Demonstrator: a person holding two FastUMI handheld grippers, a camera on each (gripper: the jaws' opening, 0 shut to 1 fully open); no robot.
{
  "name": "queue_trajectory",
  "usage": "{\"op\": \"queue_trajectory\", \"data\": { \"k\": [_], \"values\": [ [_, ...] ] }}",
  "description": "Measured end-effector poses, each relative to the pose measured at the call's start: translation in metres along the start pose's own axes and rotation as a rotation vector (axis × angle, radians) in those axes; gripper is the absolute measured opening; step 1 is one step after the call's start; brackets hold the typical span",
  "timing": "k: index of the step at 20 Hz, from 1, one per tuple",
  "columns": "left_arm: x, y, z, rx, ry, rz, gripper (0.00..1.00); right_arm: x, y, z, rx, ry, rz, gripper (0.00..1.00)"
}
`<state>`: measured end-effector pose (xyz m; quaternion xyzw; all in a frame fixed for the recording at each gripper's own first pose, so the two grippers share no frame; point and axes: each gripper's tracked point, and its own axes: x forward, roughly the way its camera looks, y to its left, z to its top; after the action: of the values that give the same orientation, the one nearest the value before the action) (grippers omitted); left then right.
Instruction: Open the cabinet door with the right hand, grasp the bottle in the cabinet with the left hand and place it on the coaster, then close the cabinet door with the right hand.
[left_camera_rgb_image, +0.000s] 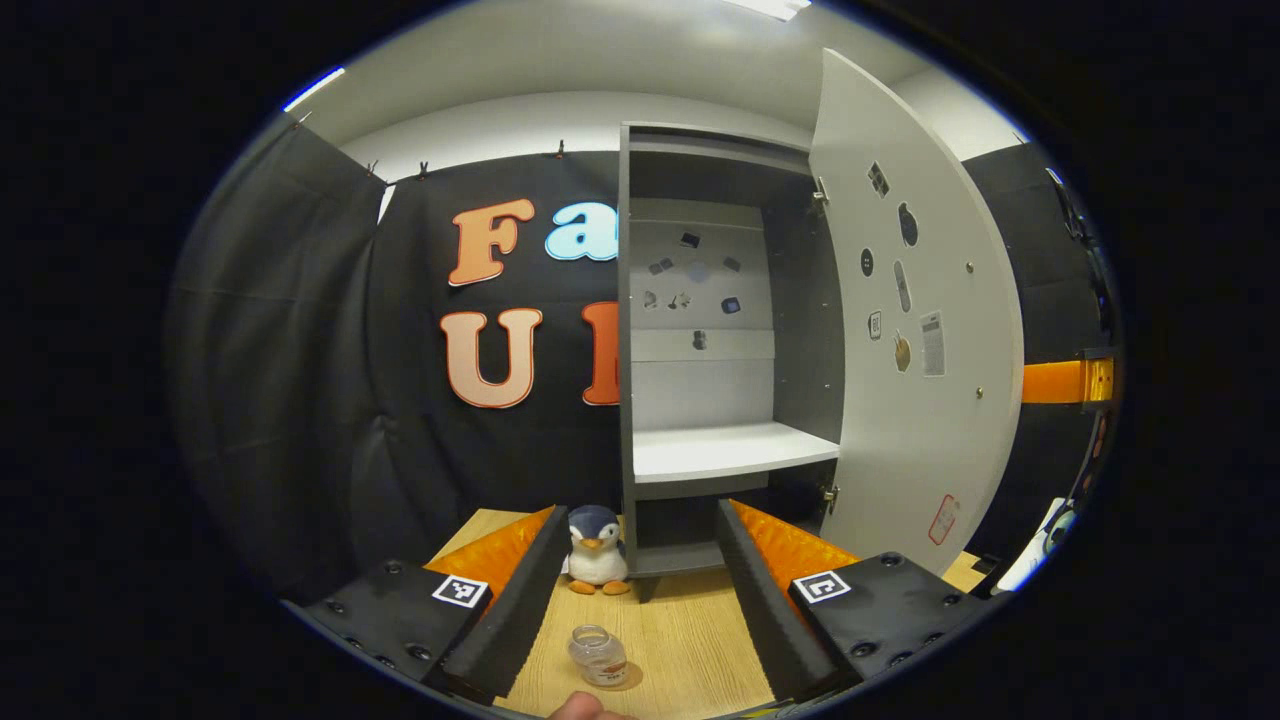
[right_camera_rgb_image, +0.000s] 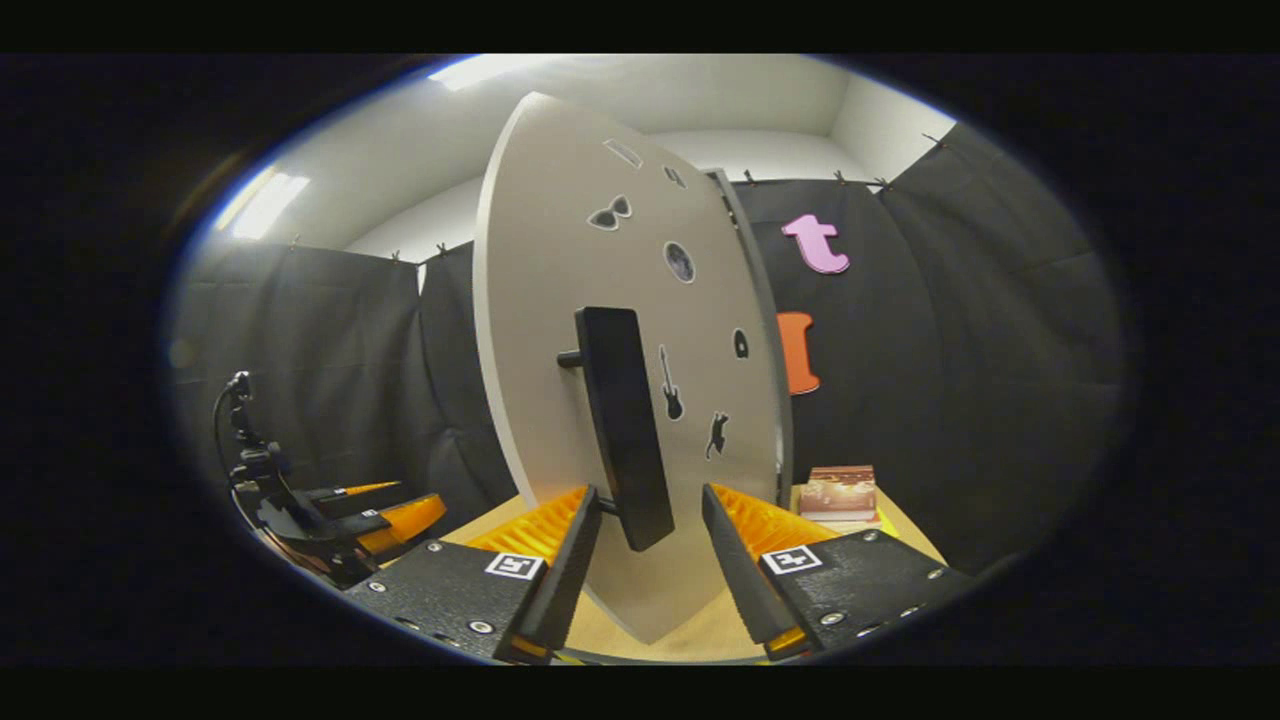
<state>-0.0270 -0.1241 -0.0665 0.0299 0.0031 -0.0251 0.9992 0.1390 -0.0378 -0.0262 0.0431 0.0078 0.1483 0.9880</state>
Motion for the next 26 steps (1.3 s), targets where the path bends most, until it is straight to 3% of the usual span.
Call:
{"op": "queue_trajectory", "data": {
  "k": [6, 7, 8, 9, 10, 13, 15, 20, 26],
  "values": [
    [0.006, 0.036, 0.002, -0.006, -0.008, 0.049, 0.95, 0.033, 0.028, -0.007, -0.008, 0.009, 0.063, 0.68],
    [0.008, 0.041, 0.002, -0.008, -0.01, 0.054, 0.95, 0.04, 0.032, -0.005, -0.017, 0.003, 0.065, 0.68],
    [0.009, 0.048, 0.003, -0.011, -0.011, 0.065, 0.95, 0.049, 0.035, -0.006, -0.03, 0.005, 0.067, 0.76],
    [0.011, 0.054, 0.003, -0.02, -0.012, 0.073, 0.95, 0.056, 0.035, -0.006, -0.044, 0.003, 0.061, 0.69],
    [0.014, 0.059, 0.004, -0.032, -0.01, 0.08, 0.95, 0.065, 0.038, -0.008, -0.055, 0.002, 0.061, 0.77],
    [0.023, 0.076, 0.009, -0.05, -0.012, 0.105, 0.95, 0.091, 0.044, -0.013, -0.059, -0.003, 0.06, 0.75],
    [0.029, 0.086, 0.012, -0.058, -0.015, 0.118, 0.95, 0.101, 0.047, -0.014, -0.063, -0.022, 0.058, 0.79],
    [0.045, 0.101, 0.002, -0.065, 0.004, 0.135, 0.95, 0.123, 0.057, -0.015, -0.042, -0.036, 0.047, 0.84],
    [0.068, 0.106, -0.006, -0.093, 0.016, 0.131, 0.94, 0.145, 0.055, -0.017, -0.084, -0.074, -0.044, 0.86]
  ]
}}
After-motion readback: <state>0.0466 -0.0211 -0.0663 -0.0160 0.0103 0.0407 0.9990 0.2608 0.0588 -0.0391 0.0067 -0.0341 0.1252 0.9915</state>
